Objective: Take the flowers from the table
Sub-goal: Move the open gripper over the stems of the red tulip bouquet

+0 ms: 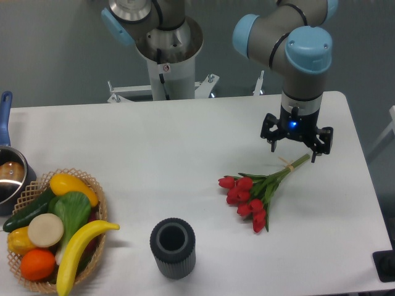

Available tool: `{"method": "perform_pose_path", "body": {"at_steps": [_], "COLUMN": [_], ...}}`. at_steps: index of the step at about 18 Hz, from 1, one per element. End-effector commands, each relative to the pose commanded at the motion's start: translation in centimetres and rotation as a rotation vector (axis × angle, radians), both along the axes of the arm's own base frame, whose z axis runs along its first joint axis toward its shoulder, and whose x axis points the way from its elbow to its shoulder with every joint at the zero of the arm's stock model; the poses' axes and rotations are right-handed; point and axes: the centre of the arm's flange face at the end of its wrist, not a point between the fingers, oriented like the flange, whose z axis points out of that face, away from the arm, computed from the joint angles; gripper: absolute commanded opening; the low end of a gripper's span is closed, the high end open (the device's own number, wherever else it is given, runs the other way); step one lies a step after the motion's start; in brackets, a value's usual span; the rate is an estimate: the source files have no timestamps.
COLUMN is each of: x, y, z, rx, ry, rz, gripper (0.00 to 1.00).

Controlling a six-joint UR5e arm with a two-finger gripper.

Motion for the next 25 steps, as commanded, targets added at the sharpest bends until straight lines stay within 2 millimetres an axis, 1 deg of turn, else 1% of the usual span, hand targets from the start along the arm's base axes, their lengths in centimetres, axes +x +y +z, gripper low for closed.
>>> {"method": "perform_pose_path", "body": {"at_steps": [3,4,6,7,9,11,13,15,16,17,18,19,20,22,23,25], "x": [0.7,0.9,1.3,1.7,2.7,3.4,3.5,4.1,4.5,4.4,4.2,4.0,3.6,3.4,3.8,3.3], "y": [0.1,0.1,0.2,0.2,-0.1,-0.4,-0.5,-0.8,-0.9,-1.0,-1.0,-0.9,-0.7,-0.2,0.5,1.2], "z": [0.1,-0.2,-1.1,-2.1,-3.2,-3.6,-3.9,-5.2,-6.0,-6.6,-6.7,-6.8,-7.3,-9.4,-10.3,-11.4], "rx": [0.0,-0.001,0.024,0.05,0.062,0.052,0.036,0.018,0.003,-0.009,-0.016,-0.016,-0.017,-0.025,-0.024,-0.016], "ry": [0.001,-0.006,-0.011,-0.013,0.001,-0.003,-0.003,-0.021,-0.029,-0.031,-0.026,-0.024,-0.032,-0.066,-0.079,-0.096], "rz": [0.0,0.0,-0.006,-0.01,-0.018,-0.04,-0.091,-0.138,-0.195,-0.261,-0.308,-0.321,-0.321,-0.33,-0.345,-0.351], "gripper": [1.0,1.0,1.0,1.0,1.0,1.0,1.0,1.0,1.0,1.0,1.0,1.0,1.0,1.0,1.0,1.0]}}
